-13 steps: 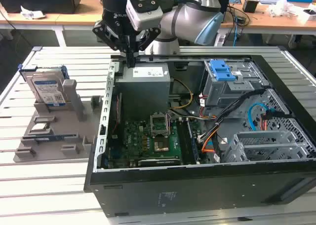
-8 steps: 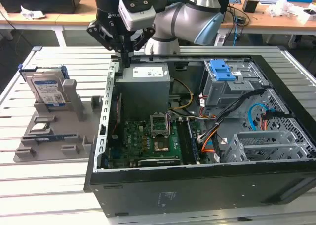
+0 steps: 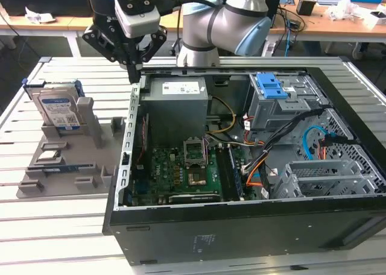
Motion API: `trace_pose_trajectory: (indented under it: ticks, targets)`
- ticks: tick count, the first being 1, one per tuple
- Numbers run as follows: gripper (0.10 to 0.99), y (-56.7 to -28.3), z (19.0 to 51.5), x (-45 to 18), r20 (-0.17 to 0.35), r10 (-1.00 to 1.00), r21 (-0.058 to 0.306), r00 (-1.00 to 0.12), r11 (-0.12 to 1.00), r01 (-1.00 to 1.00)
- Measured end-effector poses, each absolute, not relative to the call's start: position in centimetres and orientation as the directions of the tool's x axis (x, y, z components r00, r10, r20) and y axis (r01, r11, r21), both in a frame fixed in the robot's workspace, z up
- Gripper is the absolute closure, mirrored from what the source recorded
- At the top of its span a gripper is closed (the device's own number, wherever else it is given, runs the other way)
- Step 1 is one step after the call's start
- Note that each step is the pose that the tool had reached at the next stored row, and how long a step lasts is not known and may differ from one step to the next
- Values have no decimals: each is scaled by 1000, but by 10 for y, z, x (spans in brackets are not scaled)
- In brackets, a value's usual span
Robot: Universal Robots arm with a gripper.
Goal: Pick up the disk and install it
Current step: 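Reach for the disk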
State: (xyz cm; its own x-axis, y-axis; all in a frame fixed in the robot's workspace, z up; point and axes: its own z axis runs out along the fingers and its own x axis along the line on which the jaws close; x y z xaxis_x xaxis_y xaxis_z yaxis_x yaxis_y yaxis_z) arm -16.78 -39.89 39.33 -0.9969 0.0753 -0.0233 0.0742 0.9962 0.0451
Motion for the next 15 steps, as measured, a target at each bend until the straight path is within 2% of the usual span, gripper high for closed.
trace_pose_trajectory:
  ticks: [15]
  targets:
    - [980,-399,393,-205,-23,75,45,-997,996,74]
